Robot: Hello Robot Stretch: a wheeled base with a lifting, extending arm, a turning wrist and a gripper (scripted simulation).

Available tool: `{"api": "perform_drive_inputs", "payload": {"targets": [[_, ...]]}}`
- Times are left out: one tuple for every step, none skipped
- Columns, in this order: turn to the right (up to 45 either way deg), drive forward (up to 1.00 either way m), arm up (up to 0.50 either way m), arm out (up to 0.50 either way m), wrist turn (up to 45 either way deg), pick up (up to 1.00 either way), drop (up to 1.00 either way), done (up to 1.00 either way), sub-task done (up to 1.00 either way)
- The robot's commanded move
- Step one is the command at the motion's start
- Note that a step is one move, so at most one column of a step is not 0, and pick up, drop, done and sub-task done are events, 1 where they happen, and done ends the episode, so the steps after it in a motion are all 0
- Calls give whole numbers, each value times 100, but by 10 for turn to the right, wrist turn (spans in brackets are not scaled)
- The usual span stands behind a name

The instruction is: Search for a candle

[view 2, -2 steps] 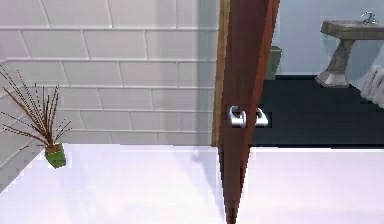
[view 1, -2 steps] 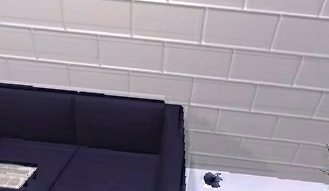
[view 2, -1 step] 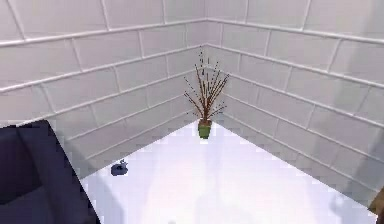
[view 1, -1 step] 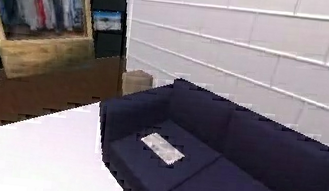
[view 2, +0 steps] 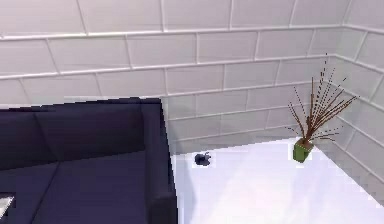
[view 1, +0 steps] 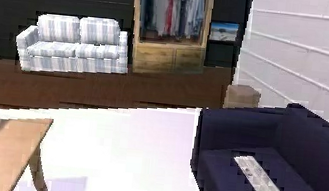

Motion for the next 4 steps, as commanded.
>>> {"api": "perform_drive_inputs", "payload": {"targets": [[0,100,0,0,0,0,0,0,0],[-30,0,0,0,0,0,0,0,0],[0,50,0,0,0,0,0,0,0],[240,0,0,0,0,0,0,0,0]]}}
